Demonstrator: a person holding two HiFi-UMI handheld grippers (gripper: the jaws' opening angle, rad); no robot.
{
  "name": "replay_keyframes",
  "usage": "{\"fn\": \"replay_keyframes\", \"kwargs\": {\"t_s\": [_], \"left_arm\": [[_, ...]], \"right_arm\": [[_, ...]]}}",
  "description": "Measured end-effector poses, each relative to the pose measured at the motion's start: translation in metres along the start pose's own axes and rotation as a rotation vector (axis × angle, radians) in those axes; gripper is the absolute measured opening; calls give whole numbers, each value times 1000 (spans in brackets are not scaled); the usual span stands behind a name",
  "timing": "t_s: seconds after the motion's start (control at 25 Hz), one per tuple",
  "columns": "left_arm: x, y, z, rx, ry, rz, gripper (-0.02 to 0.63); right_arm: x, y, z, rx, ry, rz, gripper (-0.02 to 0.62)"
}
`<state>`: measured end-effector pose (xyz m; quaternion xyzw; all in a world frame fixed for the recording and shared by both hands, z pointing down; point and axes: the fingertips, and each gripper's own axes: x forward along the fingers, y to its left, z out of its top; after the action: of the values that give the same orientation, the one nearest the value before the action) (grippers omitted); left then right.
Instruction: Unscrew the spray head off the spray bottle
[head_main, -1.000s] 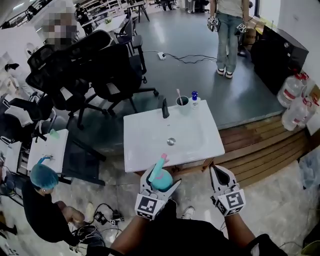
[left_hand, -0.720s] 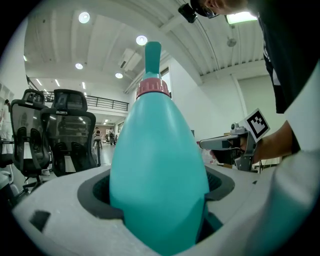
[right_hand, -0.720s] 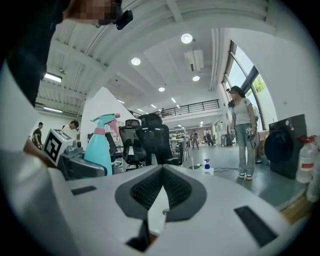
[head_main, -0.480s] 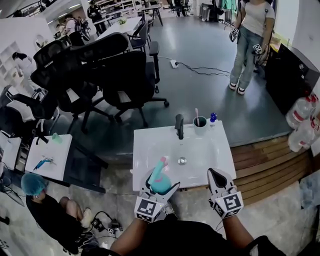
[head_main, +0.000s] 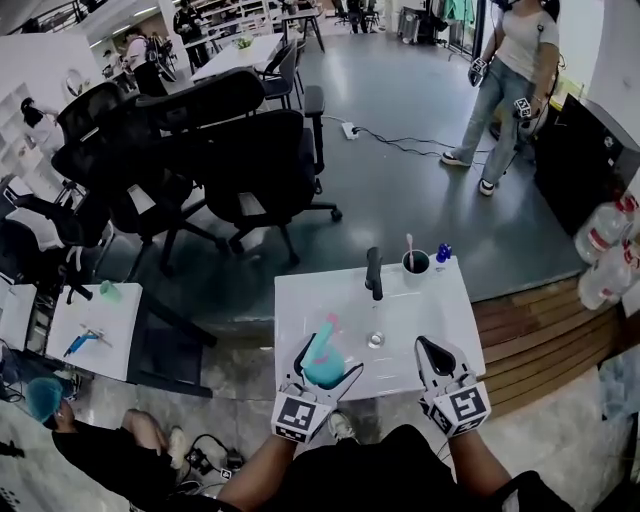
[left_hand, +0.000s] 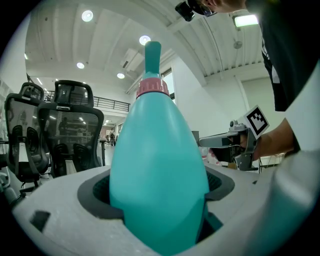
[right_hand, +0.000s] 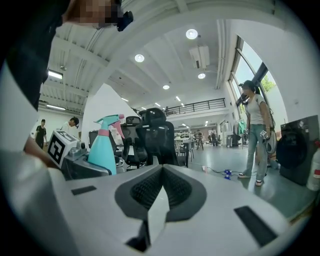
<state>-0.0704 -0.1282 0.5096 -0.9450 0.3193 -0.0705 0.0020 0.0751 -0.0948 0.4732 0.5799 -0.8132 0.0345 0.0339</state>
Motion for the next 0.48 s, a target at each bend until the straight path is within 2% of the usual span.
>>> {"fn": "replay_keyframes", "kwargs": {"t_s": [0.24,0.32,0.48], "left_arm": [[15,6,0,25,24,7,448],[23,7,1,41,39,24,448],[36,5,0,22,65,73,448]], "right_arm": [[16,1,12,17,-1,73,5],[20,-1,15,21,-6,111,5],[23,-2,21,34,-3,202,6]]}}
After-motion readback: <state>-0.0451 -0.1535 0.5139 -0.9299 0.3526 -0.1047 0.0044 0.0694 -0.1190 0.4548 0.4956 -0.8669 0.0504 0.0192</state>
